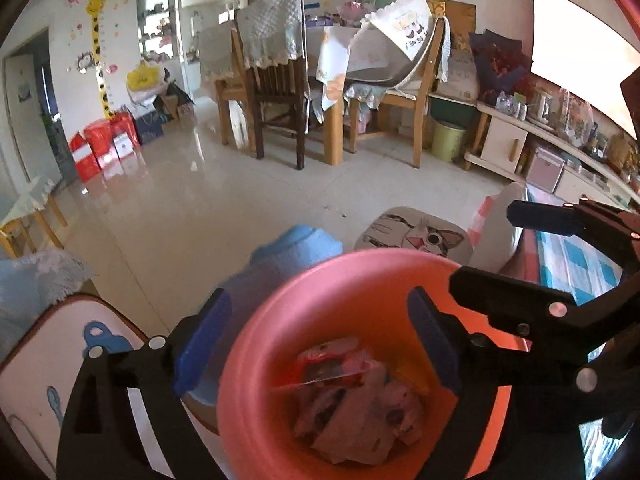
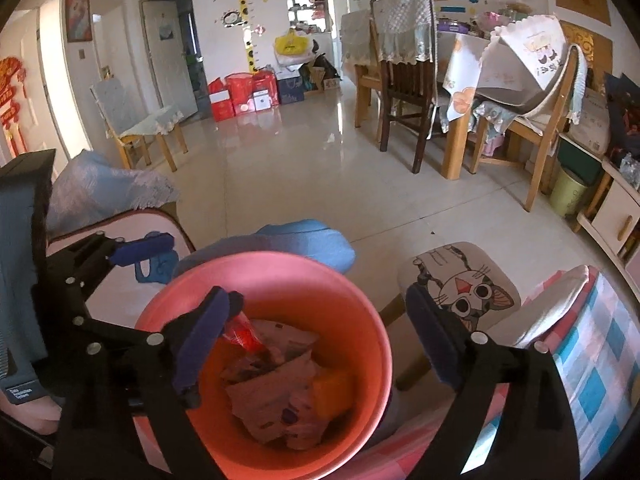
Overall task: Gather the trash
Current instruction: 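Open both grippers to drop the red bag and yellow block into the bucket, then move both tools back over the table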
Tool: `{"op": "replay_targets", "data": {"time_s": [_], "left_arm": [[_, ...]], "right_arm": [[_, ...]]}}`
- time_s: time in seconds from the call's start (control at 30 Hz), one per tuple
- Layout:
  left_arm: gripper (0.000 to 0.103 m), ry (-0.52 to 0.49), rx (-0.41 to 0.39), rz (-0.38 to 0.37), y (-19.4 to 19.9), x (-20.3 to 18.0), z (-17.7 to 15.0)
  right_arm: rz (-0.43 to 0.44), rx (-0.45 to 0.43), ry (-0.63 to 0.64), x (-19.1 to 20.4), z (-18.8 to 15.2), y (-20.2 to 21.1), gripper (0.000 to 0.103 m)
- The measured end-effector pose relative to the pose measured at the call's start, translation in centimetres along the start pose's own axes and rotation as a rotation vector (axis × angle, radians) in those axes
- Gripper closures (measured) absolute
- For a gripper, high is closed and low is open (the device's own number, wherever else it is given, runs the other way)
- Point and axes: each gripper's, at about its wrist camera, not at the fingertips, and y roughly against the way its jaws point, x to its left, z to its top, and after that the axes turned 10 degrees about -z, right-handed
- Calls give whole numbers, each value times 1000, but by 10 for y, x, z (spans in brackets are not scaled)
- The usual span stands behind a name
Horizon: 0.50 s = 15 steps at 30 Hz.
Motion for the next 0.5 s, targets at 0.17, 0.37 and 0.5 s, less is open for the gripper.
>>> {"op": "replay_targets", "data": {"time_s": [0.17, 0.37, 0.5], "left_arm": [[14, -16, -19, 3, 13, -6, 8], [14, -37, -46, -12, 36, -23, 15], [13, -48, -63, -35, 54, -37, 20]], "right_arm": [[-15, -30, -33, -14, 1, 20, 12], [-39, -88, -107, -42, -2, 66, 12], [-89, -139, -154, -70, -14, 115, 11]]}}
